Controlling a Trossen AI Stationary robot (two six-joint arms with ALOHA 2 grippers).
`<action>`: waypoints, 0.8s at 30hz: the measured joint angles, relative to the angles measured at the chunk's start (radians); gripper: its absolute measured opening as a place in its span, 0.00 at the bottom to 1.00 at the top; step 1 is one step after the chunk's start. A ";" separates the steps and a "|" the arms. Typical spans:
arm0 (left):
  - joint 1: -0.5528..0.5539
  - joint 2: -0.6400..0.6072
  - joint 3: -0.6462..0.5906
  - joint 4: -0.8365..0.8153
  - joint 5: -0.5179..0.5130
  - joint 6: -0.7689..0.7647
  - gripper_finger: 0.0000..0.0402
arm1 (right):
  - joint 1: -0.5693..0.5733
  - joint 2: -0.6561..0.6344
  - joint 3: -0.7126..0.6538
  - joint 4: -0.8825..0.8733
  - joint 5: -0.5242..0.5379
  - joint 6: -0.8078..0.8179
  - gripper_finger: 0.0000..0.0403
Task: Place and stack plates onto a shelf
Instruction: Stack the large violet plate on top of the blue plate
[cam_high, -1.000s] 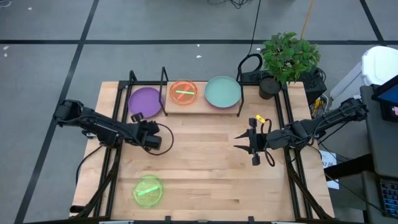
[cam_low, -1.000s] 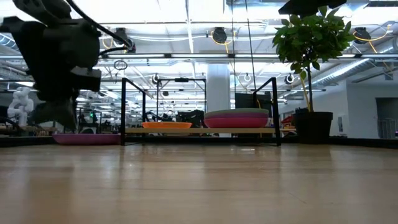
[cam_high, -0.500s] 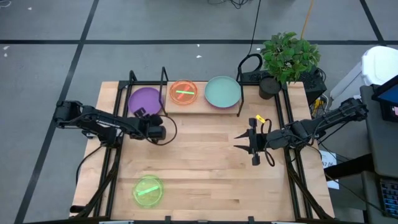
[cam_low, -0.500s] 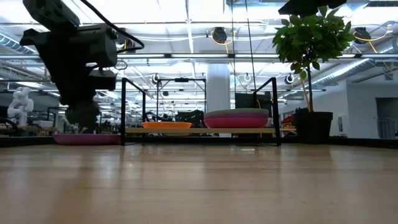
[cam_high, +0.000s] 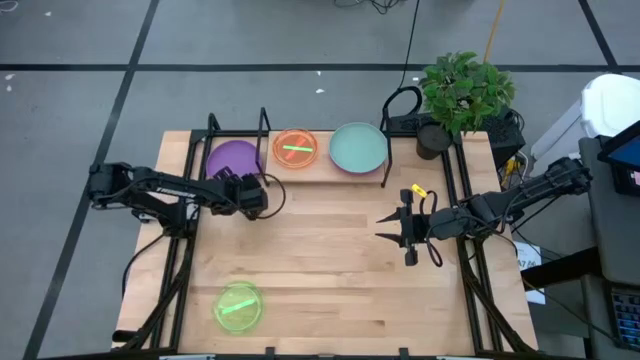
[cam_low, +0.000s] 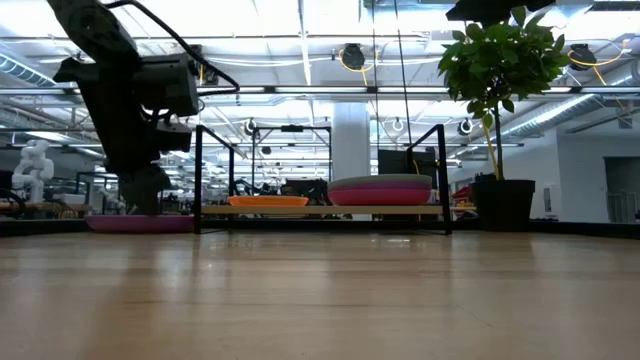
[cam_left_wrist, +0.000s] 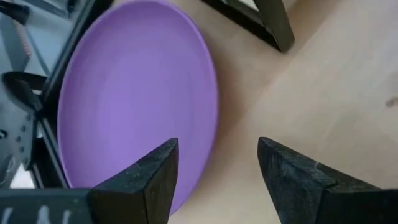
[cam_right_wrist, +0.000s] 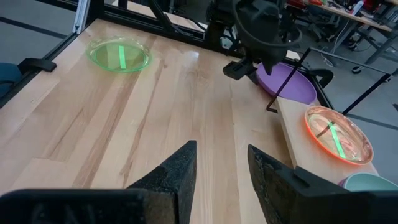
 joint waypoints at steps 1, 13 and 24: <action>0.007 0.005 0.000 0.001 0.008 0.006 0.56 | 0.000 0.000 0.000 0.001 0.000 0.000 0.31; 0.076 0.109 0.000 0.007 0.030 0.018 0.56 | 0.000 0.000 0.000 0.000 -0.002 0.000 0.31; 0.100 0.149 0.000 0.040 0.026 0.076 0.30 | 0.000 0.000 0.000 -0.001 -0.003 0.000 0.31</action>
